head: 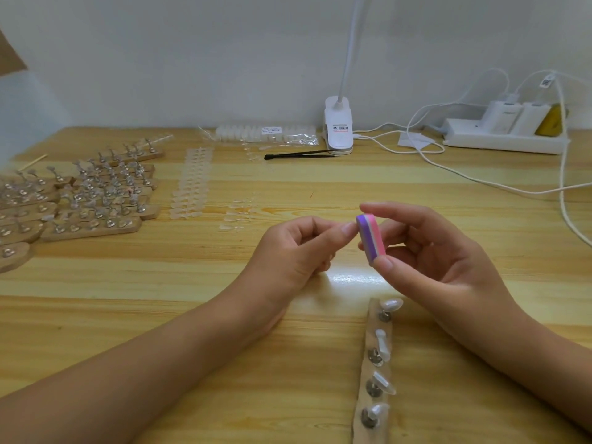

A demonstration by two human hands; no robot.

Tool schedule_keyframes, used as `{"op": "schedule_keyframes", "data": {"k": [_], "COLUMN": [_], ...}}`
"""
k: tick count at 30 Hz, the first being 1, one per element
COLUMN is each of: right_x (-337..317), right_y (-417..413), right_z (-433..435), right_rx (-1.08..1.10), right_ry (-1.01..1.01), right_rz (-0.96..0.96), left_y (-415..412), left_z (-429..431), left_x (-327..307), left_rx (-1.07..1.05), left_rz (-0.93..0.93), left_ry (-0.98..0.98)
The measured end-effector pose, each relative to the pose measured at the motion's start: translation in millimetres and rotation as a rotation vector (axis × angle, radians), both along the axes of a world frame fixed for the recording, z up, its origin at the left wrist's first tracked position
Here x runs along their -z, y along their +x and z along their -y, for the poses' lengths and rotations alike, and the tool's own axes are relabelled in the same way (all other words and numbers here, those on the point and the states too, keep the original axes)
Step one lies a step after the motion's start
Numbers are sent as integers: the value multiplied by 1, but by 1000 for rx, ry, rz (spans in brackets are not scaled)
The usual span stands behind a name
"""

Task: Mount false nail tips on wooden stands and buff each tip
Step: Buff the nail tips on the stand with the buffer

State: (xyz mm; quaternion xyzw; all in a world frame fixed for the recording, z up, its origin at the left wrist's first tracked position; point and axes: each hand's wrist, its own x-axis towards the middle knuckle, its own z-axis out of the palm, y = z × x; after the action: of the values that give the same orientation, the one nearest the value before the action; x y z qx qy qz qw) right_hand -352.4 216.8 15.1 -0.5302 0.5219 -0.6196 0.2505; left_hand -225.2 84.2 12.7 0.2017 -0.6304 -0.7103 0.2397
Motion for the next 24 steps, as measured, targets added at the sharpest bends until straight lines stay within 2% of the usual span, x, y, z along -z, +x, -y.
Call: {"op": "schedule_keyframes", "data": {"k": [5, 9, 13, 18, 22, 24], "right_x": [-3, -3, 0, -1, 0, 0], "right_y": [-2, -3, -3, -5, -5, -3], "right_z": [0, 2, 1, 3, 1, 1], "right_rx": [41, 42, 27, 29, 38, 28], "right_ry": [-10, -2, 24, -8, 0, -8], "right_rz": [23, 20, 4, 57, 9, 0], "left_y": [1, 2, 0, 4, 1, 1], "left_z": [3, -2, 2, -5, 2, 2], "left_x": [2, 1, 1, 3, -1, 0], "left_rx": [-6, 71, 0, 102, -6, 9], "left_rz": [-9, 9, -9, 25, 5, 3], "left_ry": [33, -103, 39, -148, 48, 16]}}
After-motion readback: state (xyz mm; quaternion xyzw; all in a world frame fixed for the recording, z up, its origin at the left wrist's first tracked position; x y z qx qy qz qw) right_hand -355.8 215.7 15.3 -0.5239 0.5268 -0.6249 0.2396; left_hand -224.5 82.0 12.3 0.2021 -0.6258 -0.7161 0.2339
